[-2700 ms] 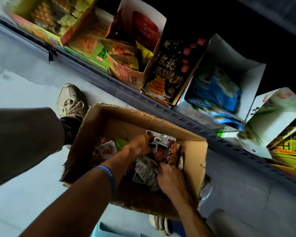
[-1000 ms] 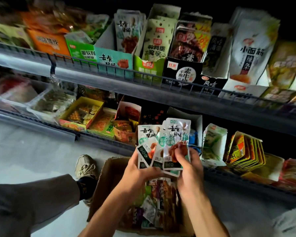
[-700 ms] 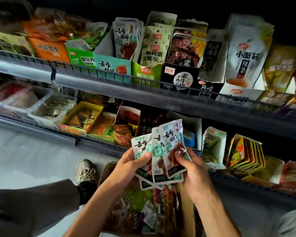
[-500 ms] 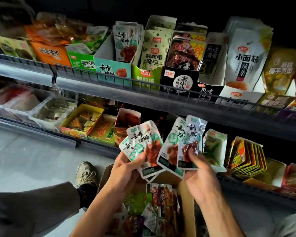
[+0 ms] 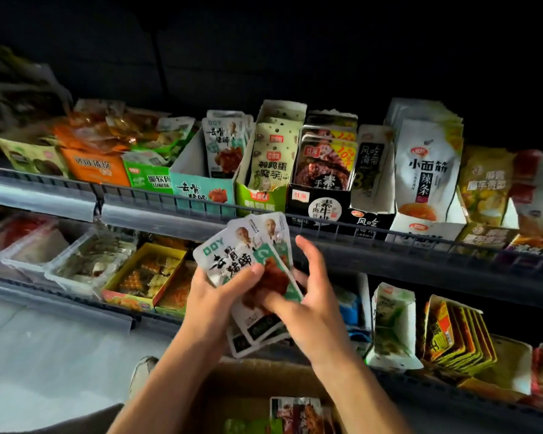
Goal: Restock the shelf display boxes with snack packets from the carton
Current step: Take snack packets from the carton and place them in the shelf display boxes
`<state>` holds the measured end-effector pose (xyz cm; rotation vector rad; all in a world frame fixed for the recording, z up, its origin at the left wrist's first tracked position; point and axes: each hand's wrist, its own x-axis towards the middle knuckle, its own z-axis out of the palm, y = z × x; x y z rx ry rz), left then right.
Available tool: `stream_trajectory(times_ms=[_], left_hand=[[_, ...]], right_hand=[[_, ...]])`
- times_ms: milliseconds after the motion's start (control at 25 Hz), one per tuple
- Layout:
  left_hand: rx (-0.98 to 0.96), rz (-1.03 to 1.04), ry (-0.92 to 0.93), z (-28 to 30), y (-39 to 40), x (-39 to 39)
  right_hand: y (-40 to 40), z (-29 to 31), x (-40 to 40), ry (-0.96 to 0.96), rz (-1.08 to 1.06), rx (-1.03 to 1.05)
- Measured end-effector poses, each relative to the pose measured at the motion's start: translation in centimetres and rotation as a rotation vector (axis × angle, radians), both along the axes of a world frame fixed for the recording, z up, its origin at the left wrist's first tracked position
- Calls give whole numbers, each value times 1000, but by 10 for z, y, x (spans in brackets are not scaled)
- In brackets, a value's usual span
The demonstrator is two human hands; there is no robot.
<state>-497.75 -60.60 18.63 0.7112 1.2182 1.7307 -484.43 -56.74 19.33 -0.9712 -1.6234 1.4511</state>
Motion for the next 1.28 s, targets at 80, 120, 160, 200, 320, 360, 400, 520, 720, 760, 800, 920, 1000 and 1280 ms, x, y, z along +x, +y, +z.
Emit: stream_trajectory(times_ms=[80,120,160,200,320,360,400,520,720,760,800,920,1000,1280], left_hand=[[30,-18,111,30,6,-17],[28,14,180,41,10,-26],[35,61,210,53,15,-31],[56,120,213,62,23,-39],[174,96,222,97,50,-81],[183,50,277,110,63,-99],[171,-8,338,122,80,-119],[29,-24,589,139,131,-162],[-55,-4,652,112,189,-207],[-73,0,681,108,194,-208],[-73,18,709,103,199,-209],[-109,155,906,93,199,-209],[-112,160,1030,88,196,-209],[-175,123,1377,85,192,-202]], right_hand=[[17,34,-15,77,154,-47],[24,50,-27,31,179,54],[27,64,-40,-8,193,154],[31,77,-53,-22,192,244],[67,115,-94,-15,151,360],[87,127,-107,-27,110,405],[108,139,-121,-36,74,440],[164,154,-162,-74,5,402],[215,130,-203,-538,63,326],[217,128,-204,-607,45,393],[220,127,-204,-668,9,485],[222,127,-200,-733,-87,661],[227,129,-196,-723,-105,640],[240,153,-182,-890,-82,625]])
